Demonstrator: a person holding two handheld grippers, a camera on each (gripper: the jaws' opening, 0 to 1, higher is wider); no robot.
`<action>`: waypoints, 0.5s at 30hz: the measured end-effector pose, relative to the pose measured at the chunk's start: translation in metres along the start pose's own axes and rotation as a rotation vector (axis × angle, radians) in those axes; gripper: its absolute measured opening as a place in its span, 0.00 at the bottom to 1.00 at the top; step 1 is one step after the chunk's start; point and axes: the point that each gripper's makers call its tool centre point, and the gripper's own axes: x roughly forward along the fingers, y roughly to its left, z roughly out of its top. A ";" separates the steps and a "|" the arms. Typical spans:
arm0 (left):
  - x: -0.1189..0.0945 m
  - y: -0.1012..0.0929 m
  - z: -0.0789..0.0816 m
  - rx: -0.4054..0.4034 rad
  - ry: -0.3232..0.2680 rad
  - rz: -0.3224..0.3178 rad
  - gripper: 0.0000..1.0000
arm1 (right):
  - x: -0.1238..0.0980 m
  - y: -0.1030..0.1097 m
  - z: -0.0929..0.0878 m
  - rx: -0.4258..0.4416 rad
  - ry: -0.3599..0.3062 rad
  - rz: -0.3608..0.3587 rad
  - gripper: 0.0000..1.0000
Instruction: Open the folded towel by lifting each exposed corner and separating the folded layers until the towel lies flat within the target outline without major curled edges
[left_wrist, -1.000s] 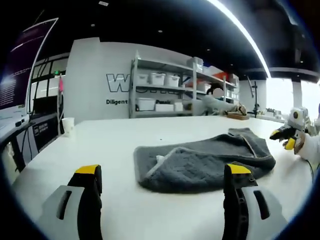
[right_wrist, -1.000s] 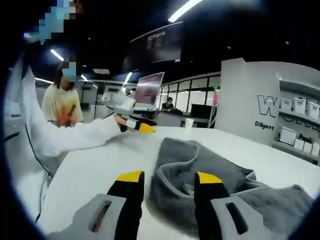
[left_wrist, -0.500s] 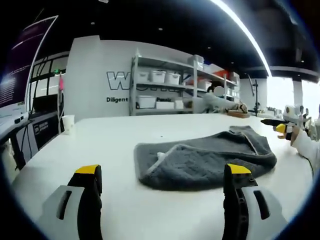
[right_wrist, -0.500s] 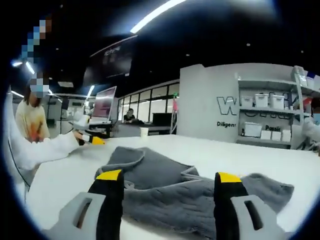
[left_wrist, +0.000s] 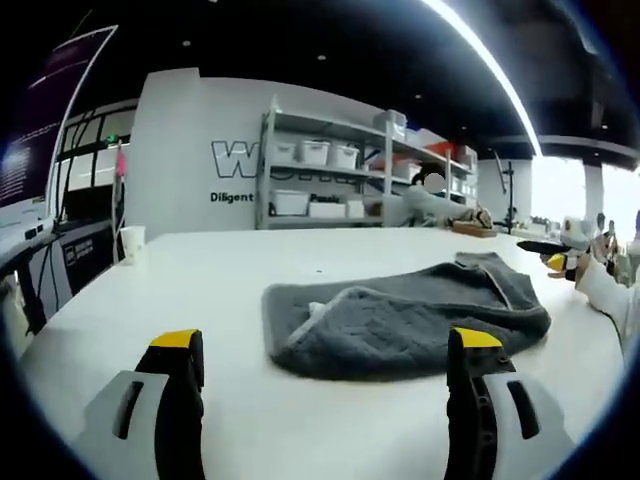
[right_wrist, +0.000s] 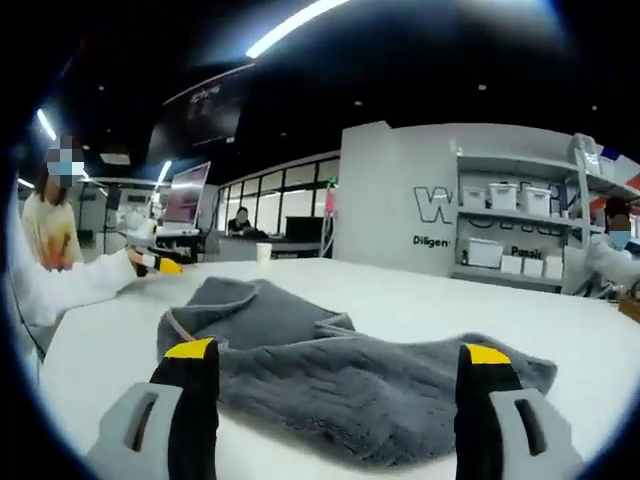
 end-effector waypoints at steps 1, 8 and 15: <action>0.000 -0.002 0.000 -0.007 -0.003 -0.006 1.00 | 0.000 0.001 -0.003 -0.002 0.011 0.006 0.99; 0.005 -0.016 0.000 -0.014 -0.018 -0.057 1.00 | -0.001 0.008 -0.005 -0.037 0.035 0.003 0.99; 0.021 -0.027 -0.003 0.048 0.057 -0.105 1.00 | 0.000 0.009 -0.013 -0.043 0.070 -0.002 0.99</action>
